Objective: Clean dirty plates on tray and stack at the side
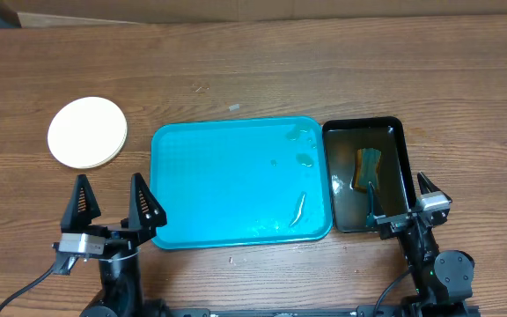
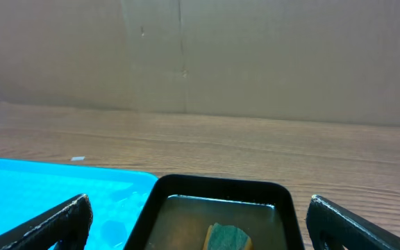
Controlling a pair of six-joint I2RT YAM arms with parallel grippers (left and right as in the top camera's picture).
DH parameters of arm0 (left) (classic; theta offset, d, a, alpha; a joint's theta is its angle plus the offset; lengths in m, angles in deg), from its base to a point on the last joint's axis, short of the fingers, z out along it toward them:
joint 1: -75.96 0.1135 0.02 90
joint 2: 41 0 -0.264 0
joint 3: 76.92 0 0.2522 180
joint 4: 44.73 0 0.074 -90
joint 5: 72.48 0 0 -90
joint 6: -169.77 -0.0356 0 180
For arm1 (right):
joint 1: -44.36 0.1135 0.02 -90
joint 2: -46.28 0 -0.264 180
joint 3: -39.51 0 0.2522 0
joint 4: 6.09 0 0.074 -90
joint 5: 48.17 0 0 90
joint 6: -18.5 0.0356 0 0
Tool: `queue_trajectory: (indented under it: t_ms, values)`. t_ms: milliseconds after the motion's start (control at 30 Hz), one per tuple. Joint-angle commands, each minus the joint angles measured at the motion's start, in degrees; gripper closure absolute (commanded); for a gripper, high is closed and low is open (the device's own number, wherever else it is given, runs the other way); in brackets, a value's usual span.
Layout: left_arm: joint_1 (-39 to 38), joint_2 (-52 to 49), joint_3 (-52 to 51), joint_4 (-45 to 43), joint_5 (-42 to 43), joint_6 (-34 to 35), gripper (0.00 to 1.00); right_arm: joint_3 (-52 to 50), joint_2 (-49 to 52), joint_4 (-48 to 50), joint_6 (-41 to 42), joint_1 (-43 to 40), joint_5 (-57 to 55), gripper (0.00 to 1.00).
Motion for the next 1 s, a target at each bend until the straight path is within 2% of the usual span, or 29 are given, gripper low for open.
queue_trajectory:
  t_ms: [0, 267, 400, 567, 633, 700, 967]
  values:
    - [-0.3, 0.9, -2.6, -0.3, -0.9, 0.8, 0.00, -0.6, -0.6, 0.2, -0.2, -0.2, -0.7, 0.00]
    - [-0.4, 0.9, -6.8, 3.0, -0.9, 0.8, 0.00, -0.6, -0.6, 0.2, -0.2, -0.2, -0.7, 0.00]
    - [-0.3, 0.9, -6.7, 12.1, -1.1, 0.1, 0.00, -0.6, -0.6, 0.2, -0.2, -0.2, -0.7, 0.00]
    - [-0.3, 0.9, -6.7, 26.1, -1.6, -5.8, 0.00, -0.6, -0.6, 0.2, -0.2, -0.2, -0.7, 0.00]
    - [-0.3, 0.9, -6.7, 26.5, -0.8, -11.7, 0.00, -0.6, -0.6, 0.2, -0.2, -0.2, -0.7, 0.00]
    - [-0.3, 0.9, -6.7, 26.6, -0.9, -13.9, 0.00, -0.6, -0.6, 0.2, -0.2, -0.2, -0.7, 0.00]
    - [-0.4, 0.9, -6.7, 26.6, -0.9, -13.8, 0.00, -0.6, -0.6, 0.2, -0.2, -0.2, -0.7, 0.00]
